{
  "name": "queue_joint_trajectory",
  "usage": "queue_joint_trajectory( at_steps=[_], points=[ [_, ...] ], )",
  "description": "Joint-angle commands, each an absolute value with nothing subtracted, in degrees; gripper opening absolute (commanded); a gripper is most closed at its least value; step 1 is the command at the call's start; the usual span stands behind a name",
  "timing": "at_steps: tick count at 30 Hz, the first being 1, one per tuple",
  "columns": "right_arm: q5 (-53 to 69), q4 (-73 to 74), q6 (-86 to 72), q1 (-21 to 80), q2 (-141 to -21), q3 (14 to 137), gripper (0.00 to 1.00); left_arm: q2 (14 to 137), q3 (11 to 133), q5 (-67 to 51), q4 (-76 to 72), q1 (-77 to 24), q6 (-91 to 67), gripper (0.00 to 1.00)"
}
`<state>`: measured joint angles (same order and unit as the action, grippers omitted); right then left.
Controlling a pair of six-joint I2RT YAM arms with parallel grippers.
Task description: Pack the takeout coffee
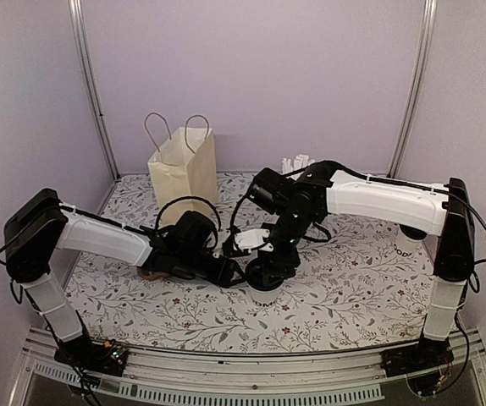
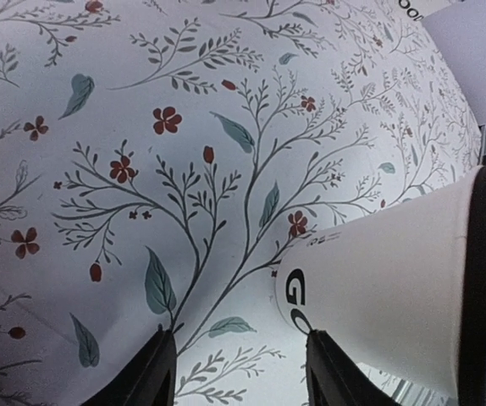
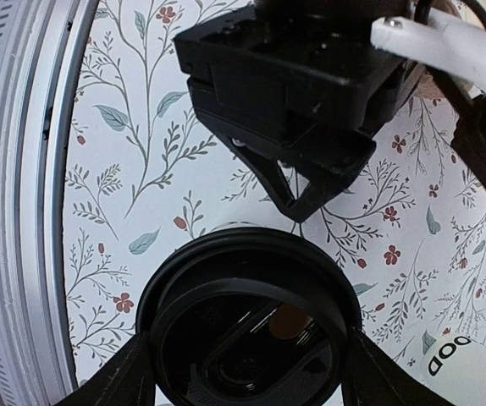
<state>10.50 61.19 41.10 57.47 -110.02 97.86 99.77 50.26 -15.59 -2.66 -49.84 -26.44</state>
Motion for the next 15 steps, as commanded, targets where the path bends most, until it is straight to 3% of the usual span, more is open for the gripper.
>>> queue_joint_trajectory(
  at_steps=[1, 15],
  points=[
    [10.03, 63.32, 40.04, 57.39, -110.43, 98.52, 0.66, 94.7, 48.86, -14.27, -3.99, -48.54, -26.41, 0.55],
    [14.16, 63.1, 39.66, 57.37, -113.61, 92.13, 0.66, 89.1, 46.34, -18.19, -12.15, -48.39, -32.1, 0.62]
  ],
)
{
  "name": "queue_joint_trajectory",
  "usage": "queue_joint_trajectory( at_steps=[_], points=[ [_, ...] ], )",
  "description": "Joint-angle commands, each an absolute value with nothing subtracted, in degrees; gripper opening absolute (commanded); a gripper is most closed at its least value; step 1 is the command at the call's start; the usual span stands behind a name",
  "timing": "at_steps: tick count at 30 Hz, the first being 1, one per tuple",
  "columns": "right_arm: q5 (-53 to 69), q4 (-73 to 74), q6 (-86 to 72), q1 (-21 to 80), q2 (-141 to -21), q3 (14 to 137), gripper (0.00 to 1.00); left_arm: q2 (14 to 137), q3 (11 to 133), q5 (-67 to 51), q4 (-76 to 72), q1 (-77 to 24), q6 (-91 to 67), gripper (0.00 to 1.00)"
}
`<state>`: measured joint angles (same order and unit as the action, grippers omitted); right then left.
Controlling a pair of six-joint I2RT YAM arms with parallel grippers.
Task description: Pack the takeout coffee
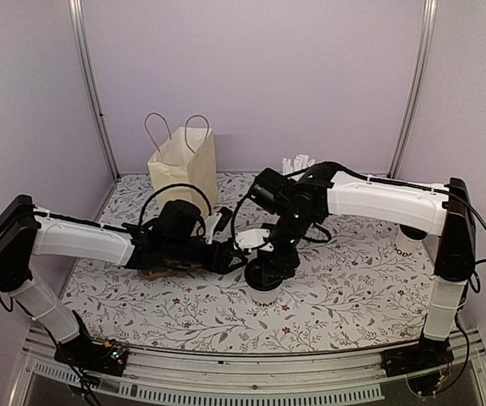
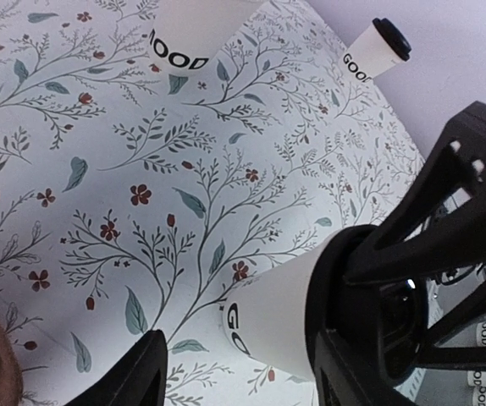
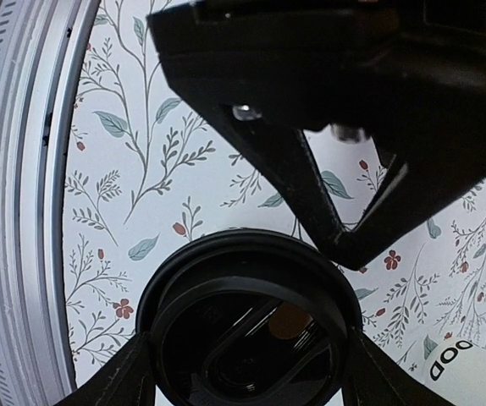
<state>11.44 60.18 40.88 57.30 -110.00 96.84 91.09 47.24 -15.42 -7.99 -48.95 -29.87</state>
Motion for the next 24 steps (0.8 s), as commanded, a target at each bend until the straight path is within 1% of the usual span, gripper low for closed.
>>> queue_joint_trajectory(
  at_steps=[1, 6, 13, 17, 21, 24],
  points=[
    [14.27, 63.04, 39.58, 57.39, -113.83, 91.52, 0.66, 89.12, 46.24, -19.65, -12.62, -48.4, -32.27, 0.62],
    [15.02, 62.75, 38.66, 57.39, -115.02, 89.68, 0.66, 89.79, 44.15, -25.12, -17.48, -48.43, -35.35, 0.62],
    [15.85, 60.61, 37.86, 57.39, -113.57, 87.18, 0.66, 92.85, 41.24, -29.39, -25.39, -48.82, -39.84, 0.63],
    [16.62, 59.72, 37.24, 57.39, -111.83, 87.01, 0.67, 95.03, 42.11, -29.88, -26.38, -49.39, -39.94, 0.63],
    [17.54, 59.29, 37.07, 57.35, -110.27, 87.44, 0.7, 96.64, 42.1, -29.93, -27.06, -49.53, -40.53, 0.62],
    [17.52, 59.24, 36.92, 57.39, -108.29, 88.63, 0.76, 97.58, 41.91, -29.37, -26.06, -49.48, -40.67, 0.59]
  ],
)
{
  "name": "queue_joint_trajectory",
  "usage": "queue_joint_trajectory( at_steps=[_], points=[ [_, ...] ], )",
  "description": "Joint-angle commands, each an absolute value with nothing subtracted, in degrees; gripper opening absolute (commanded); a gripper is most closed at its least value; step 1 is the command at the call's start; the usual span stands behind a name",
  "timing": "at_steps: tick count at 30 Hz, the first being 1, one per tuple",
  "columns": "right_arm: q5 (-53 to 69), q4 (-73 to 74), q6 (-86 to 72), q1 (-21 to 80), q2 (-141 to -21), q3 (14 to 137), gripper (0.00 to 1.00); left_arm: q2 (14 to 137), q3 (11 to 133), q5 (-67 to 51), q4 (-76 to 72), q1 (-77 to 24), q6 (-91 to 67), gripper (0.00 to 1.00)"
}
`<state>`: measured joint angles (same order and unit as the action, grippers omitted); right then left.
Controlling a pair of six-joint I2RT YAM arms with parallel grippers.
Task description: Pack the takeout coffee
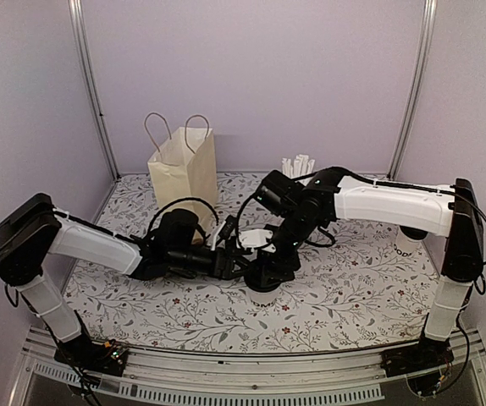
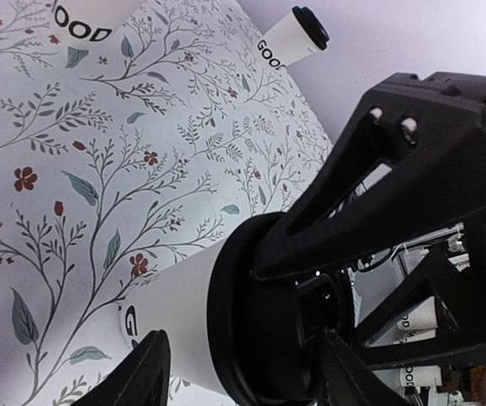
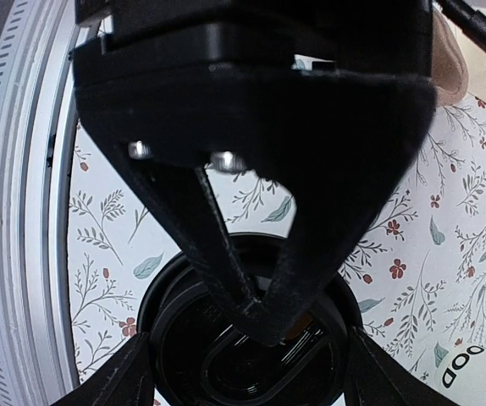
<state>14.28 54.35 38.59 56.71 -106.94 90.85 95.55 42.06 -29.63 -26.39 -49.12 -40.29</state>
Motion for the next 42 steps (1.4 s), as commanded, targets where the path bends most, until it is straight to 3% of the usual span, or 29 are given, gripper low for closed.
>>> queue_joint_trajectory(
  at_steps=[1, 12, 20, 26, 32, 35, 42],
  points=[
    [17.57, 59.32, 36.98, 57.39, -107.67, 89.02, 0.79, 97.84, 41.66, -29.4, -26.02, -49.48, -40.81, 0.58],
    [22.56, 60.7, 36.36, 55.98, -100.67, 93.56, 0.89, 101.36, 40.6, -30.65, -25.31, -49.48, -41.55, 0.47],
    [27.3, 50.61, 29.44, 46.26, -94.55, 83.24, 0.87, 102.35, 40.81, -30.19, -22.78, -49.53, -40.39, 0.45],
    [41.79, 44.99, 21.83, 38.34, -90.53, 71.99, 0.68, 102.69, 43.1, -28.03, -17.63, -49.75, -38.15, 0.43],
    [47.25, 41.57, 17.41, 37.49, -91.35, 67.14, 0.56, 103.62, 44.15, -27.24, -15.93, -49.88, -37.43, 0.42],
    [48.61, 40.03, 15.34, 36.41, -92.95, 67.24, 0.45, 104.39, 44.62, -27.27, -15.75, -50.0, -37.03, 0.41],
    [49.13, 38.67, 12.6, 34.48, -97.14, 68.7, 0.43, 105.16, 45.53, -27.84, -14.92, -50.01, -36.1, 0.4]
  ],
)
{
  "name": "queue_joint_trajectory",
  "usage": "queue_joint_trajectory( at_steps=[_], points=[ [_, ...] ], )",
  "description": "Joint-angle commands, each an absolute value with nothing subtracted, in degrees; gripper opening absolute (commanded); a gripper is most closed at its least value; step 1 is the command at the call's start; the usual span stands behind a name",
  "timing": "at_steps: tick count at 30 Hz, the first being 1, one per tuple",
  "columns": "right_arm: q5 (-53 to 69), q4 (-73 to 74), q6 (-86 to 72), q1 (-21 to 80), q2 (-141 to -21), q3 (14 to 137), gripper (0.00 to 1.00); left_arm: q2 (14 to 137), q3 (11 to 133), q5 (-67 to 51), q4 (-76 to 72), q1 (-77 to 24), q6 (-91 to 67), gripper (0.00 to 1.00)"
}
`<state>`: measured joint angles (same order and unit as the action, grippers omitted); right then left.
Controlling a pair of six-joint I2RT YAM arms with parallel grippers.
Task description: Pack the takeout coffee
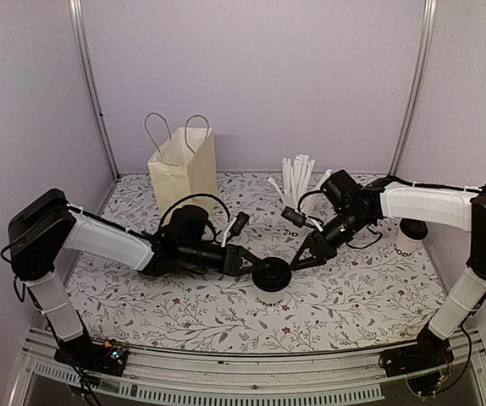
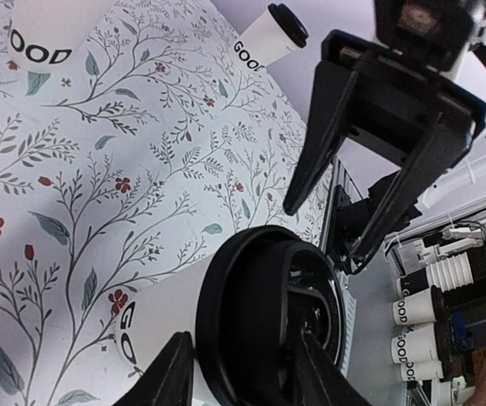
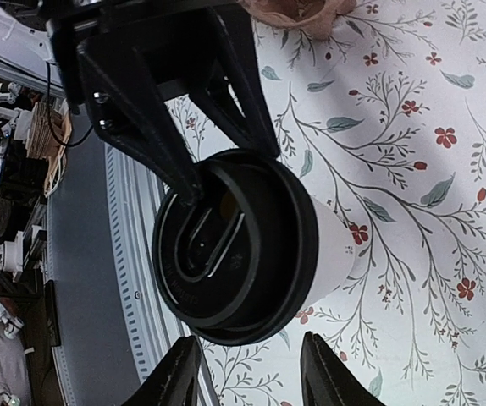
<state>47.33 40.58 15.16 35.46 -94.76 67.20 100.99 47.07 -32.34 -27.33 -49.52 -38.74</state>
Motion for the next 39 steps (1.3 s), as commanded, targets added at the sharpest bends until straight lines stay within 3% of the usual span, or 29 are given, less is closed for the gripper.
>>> queue_joint_trajectory(
  at_steps=[1, 12, 26, 33, 39],
  points=[
    [48.94, 38.61, 12.45, 34.41, -97.62, 68.85, 0.43, 105.24, 45.67, -27.79, -14.59, -50.01, -35.8, 0.4],
    [48.16, 37.88, 10.93, 33.49, -101.79, 69.0, 0.39, 106.62, 45.98, -28.57, -14.59, -49.93, -35.16, 0.38],
    [36.8, 37.73, 6.26, 33.49, -110.94, 64.98, 0.2, 112.52, 45.47, -30.48, -15.35, -49.4, -36.84, 0.34],
    [45.2, 36.8, 10.22, 33.66, -105.87, 64.37, 0.22, 115.41, 45.21, -30.37, -15.36, -49.27, -36.87, 0.33],
    [42.4, 37.22, 13.74, 33.67, -99.02, 64.17, 0.27, 114.87, 44.23, -30.07, -16.45, -49.36, -37.06, 0.32]
  ],
)
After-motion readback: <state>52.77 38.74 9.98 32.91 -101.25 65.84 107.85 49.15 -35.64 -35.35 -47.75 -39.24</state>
